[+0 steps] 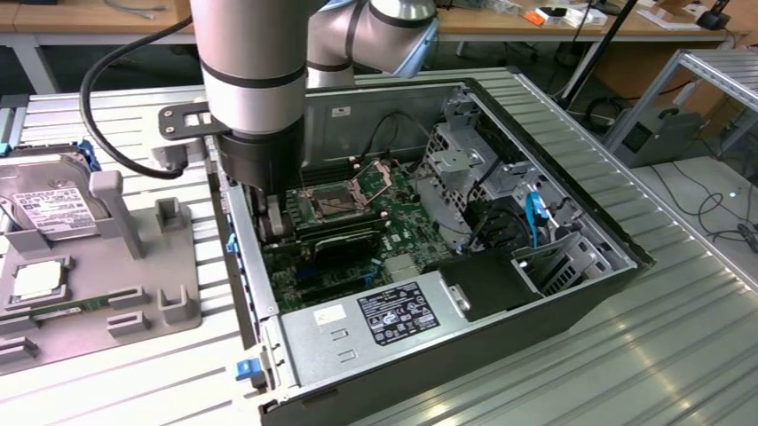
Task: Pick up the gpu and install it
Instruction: 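Press down on the gpu until it lock into place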
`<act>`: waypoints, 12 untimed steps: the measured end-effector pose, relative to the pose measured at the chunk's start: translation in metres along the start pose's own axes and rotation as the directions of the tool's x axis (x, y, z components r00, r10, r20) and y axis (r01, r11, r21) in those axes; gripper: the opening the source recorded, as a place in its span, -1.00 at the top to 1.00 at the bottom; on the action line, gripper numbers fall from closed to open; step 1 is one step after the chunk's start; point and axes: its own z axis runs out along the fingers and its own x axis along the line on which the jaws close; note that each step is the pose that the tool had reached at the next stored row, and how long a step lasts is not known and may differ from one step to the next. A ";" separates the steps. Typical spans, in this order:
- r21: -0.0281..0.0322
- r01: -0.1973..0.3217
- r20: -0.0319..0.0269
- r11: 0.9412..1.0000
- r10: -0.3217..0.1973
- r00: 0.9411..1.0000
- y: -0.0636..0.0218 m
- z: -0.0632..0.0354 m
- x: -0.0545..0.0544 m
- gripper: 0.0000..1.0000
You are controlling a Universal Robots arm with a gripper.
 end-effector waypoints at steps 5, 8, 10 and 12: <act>0.000 0.000 0.000 1.000 0.000 1.000 -0.0003 0.0000 0.001 0.79; 0.000 0.000 0.000 1.000 0.000 1.000 -0.0029 0.0000 0.000 0.79; 0.000 0.000 0.000 1.000 0.000 1.000 -0.0042 0.0000 0.000 0.79; 0.000 0.000 0.000 1.000 0.000 1.000 -0.0053 0.0001 0.000 0.79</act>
